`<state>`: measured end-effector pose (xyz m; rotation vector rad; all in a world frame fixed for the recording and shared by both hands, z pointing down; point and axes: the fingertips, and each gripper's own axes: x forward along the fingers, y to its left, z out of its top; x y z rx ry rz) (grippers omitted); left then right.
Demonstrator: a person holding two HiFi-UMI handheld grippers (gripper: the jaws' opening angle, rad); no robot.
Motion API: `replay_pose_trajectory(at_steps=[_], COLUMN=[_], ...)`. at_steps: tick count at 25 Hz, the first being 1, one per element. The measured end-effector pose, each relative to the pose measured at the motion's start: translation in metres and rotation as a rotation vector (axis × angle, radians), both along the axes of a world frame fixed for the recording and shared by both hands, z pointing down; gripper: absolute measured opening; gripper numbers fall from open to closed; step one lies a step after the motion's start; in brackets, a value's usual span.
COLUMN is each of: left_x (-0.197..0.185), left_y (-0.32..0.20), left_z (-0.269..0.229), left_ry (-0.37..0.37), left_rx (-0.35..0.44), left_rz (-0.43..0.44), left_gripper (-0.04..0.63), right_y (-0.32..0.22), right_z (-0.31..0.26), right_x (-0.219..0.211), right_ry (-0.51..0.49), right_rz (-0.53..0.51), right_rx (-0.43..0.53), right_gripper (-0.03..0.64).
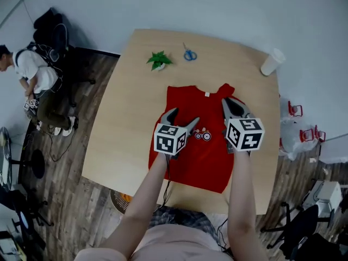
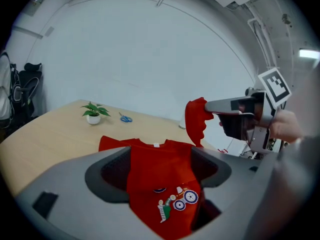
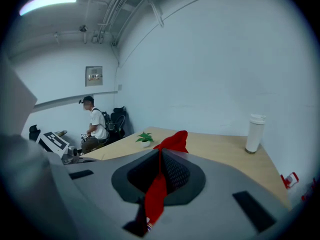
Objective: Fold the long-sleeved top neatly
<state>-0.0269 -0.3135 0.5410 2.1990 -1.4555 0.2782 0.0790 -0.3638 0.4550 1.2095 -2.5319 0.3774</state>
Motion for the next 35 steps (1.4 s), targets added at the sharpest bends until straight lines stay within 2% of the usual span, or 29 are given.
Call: replay_pose_trajectory(at_steps=[7, 11, 17, 21, 28, 30, 33, 35], left_x=[-0.052, -0.074, -0.103, -0.114, -0.126, -0.129, -0.131, -0.131], left_y=[0.010, 0.018, 0.032, 0.036, 0.044, 0.045, 0.046, 0.046], left_z=[0.013, 0.023, 0.037, 0.041, 0.043, 0.043, 0.043, 0.043], left_ry=[-0.001, -0.002, -0.004, -0.006, -0.008, -0.011, -0.012, -0.015], left_rx=[-0.024, -0.044, -0.069, -0.078, -0.085, -0.086, -0.089, -0.089], left_rz=[-0.088, -0.125, -0.174, -0.194, -0.214, -0.215, -0.216, -0.213], left_gripper=[0.360, 0.360, 0.360, 0.360, 0.360, 0.360, 0.360, 0.360], right_y=[0.011, 0.017, 0.017, 0.013, 0.013, 0.014, 0.016, 0.016], right_z=[0.039, 0.073, 0.124, 0.140, 0.152, 0.149, 0.141, 0.135], right_x=[-0.088, -0.124, -0.149, -0.161, -0.180, -0.188, -0.200, -0.204], right_ry=[0.064, 0.117, 0.164, 0.185, 0.145, 0.106, 0.036, -0.022], right_rz=[-0.211, -0.286, -0.306, -0.307, -0.322, -0.333, -0.348, -0.348], right_rx=[-0.049, -0.093, -0.176, -0.195, -0.246, -0.259, -0.272, -0.288], right_gripper=[0.023, 0.023, 0.025, 0.028, 0.040, 0.075, 0.185, 0.218])
